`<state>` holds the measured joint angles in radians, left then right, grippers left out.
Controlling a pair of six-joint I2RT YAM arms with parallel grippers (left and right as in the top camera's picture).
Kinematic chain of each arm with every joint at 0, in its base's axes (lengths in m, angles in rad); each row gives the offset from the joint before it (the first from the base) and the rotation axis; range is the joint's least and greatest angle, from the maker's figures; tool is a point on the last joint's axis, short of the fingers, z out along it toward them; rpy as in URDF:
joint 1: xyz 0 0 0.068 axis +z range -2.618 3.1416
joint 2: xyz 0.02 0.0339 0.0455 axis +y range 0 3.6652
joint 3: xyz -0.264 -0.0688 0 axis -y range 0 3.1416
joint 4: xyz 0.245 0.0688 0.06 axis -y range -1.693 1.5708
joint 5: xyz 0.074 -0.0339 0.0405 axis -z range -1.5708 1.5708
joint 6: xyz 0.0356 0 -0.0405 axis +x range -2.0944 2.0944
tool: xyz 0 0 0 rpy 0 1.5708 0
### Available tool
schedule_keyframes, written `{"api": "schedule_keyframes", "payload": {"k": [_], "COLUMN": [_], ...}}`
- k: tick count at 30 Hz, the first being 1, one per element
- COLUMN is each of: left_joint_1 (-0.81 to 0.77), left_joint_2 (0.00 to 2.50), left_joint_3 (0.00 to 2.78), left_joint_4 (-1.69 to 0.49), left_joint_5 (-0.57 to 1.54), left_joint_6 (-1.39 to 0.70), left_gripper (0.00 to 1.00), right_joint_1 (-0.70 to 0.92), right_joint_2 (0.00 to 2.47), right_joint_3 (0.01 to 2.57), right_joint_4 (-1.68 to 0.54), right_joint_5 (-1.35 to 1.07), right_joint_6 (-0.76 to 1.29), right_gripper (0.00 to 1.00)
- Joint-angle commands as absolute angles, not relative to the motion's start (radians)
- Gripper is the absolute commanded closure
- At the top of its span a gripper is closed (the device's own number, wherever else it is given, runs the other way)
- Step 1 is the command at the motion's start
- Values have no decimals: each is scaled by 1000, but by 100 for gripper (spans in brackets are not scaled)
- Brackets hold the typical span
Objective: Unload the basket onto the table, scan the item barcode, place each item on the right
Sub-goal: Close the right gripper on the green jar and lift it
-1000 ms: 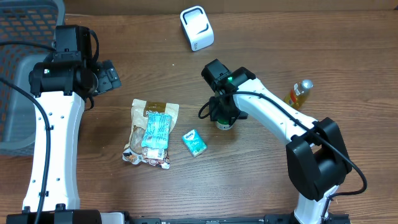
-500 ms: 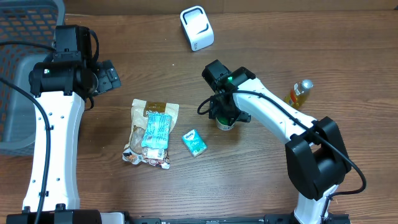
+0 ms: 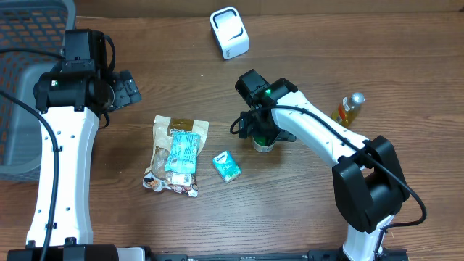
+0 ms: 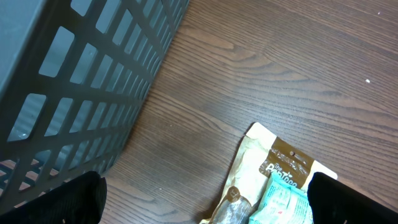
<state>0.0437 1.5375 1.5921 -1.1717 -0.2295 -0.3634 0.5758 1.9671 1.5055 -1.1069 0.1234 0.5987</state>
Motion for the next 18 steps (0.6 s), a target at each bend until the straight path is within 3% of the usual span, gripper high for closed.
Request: {"api": "schedule_keyframes", "payload": {"k": [1, 13, 18], "left_joint_1": [46, 46, 46], "left_joint_2": [1533, 1533, 1533], "left_joint_3": [1601, 1601, 1601], "left_joint_4": [-1171, -1171, -1171], "left_joint_5": [-243, -243, -243], "left_joint_6": [-351, -351, -351], "left_gripper": [0, 1, 0], "right_joint_1": [573, 572, 572], "right_joint_2": [1977, 2012, 2027], "right_joint_3": [1518, 1485, 1485], "right_joint_4": [-1102, -1056, -1046], "right_joint_5": [138, 138, 139], "right_joint_6": [594, 594, 595], "right_gripper": [0, 1, 10]}}
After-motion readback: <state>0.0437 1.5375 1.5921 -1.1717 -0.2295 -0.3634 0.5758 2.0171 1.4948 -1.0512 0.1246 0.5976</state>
